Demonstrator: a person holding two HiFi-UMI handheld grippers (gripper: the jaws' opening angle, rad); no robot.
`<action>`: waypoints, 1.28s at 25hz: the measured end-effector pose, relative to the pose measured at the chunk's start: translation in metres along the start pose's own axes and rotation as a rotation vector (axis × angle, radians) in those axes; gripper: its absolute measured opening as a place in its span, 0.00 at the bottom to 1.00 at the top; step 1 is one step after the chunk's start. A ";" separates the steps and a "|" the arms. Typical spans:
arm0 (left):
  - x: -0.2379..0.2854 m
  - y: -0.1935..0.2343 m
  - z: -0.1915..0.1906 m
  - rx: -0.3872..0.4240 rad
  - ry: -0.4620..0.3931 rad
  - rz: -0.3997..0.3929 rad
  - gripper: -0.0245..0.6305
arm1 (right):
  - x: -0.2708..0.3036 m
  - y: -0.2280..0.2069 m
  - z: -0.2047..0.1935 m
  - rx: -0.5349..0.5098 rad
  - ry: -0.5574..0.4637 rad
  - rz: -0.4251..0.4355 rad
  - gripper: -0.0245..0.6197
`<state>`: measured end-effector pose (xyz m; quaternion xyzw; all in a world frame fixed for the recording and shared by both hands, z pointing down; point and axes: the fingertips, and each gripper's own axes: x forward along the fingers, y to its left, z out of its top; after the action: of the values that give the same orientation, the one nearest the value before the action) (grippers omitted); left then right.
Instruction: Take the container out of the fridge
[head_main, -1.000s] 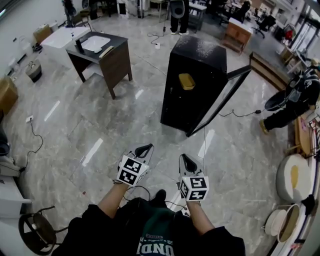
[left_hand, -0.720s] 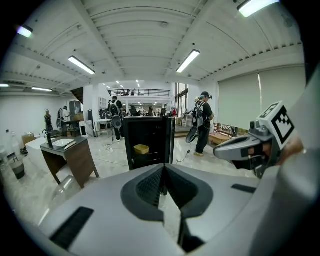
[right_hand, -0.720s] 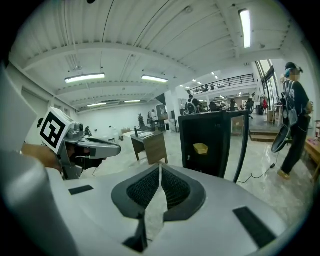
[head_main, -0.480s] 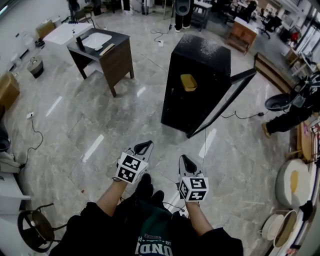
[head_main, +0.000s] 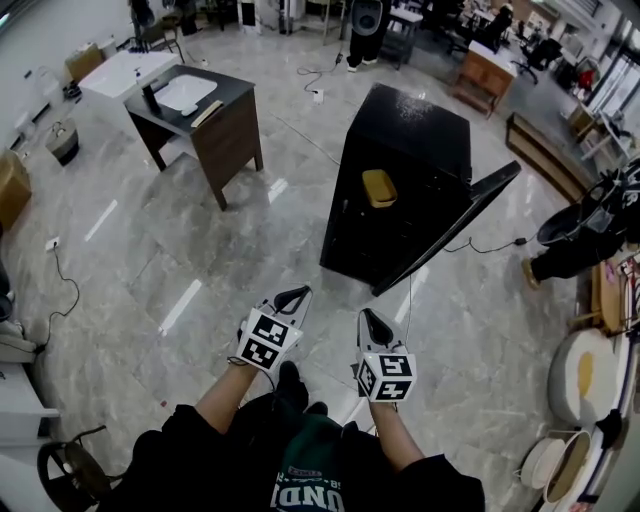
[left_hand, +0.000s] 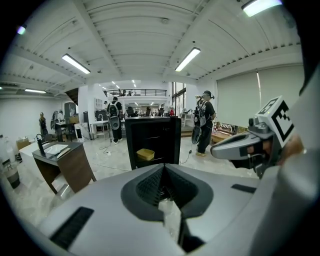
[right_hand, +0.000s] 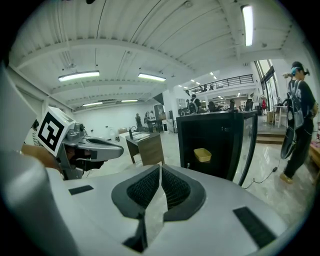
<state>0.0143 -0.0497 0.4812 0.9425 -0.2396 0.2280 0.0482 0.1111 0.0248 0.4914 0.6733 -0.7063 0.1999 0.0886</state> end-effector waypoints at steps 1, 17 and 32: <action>0.005 0.006 0.002 0.002 0.000 -0.005 0.06 | 0.009 -0.001 0.005 -0.001 -0.003 -0.003 0.10; 0.043 0.059 0.015 0.023 -0.012 -0.051 0.06 | 0.077 -0.012 0.036 -0.021 -0.008 -0.042 0.10; 0.108 0.075 0.037 0.021 -0.001 -0.043 0.06 | 0.141 -0.071 0.057 -0.082 0.012 -0.012 0.10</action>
<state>0.0782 -0.1690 0.4957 0.9481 -0.2167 0.2286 0.0432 0.1785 -0.1279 0.5071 0.6721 -0.7093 0.1742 0.1216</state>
